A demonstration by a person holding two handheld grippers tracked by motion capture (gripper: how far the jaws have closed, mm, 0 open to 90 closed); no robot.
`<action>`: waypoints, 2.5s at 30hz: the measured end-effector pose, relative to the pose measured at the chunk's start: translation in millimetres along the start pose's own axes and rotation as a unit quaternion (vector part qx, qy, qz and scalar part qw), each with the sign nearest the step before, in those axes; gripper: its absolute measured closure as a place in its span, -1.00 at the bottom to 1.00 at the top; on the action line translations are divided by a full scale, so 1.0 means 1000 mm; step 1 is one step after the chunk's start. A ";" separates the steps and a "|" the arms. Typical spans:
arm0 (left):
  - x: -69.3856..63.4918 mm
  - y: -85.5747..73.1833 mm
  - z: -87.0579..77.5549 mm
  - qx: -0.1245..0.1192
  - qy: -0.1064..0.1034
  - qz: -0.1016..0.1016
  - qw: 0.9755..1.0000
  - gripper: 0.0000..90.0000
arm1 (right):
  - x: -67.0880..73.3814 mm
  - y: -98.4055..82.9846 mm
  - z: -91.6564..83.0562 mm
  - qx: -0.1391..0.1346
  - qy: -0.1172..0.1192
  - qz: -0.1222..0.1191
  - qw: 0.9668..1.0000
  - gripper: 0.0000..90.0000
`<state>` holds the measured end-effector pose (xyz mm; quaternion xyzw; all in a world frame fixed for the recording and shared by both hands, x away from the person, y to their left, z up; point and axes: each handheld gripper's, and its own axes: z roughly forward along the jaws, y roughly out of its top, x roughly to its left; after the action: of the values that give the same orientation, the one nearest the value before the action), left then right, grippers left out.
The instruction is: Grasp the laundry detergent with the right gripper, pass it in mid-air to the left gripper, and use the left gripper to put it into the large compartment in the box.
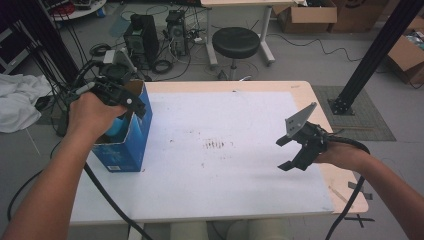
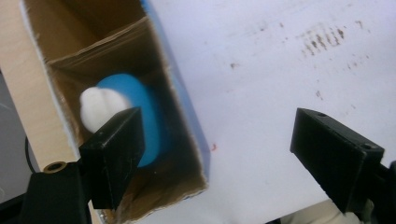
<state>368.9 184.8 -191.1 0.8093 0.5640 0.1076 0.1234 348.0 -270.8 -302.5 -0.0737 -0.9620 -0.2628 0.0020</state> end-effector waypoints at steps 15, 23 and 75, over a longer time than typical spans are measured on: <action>-0.049 0.018 0.006 -0.007 -0.025 0.079 0.997 -0.59 | 0.001 -0.003 -0.001 0.001 -0.001 0.006 1.000 -0.60; -0.079 0.028 0.016 0.001 -0.040 0.120 0.992 -0.59 | 0.001 -0.003 0.000 0.004 0.000 0.012 1.000 -0.61; -0.132 0.064 0.061 0.032 -0.073 0.249 0.965 -0.56 | -0.006 0.004 0.001 0.010 0.003 0.009 1.000 -0.61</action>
<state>400.2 35.0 -232.3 0.9334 0.3375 0.0571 0.1078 354.2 -267.9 -302.0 -0.0815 -0.9640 -0.2531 0.0076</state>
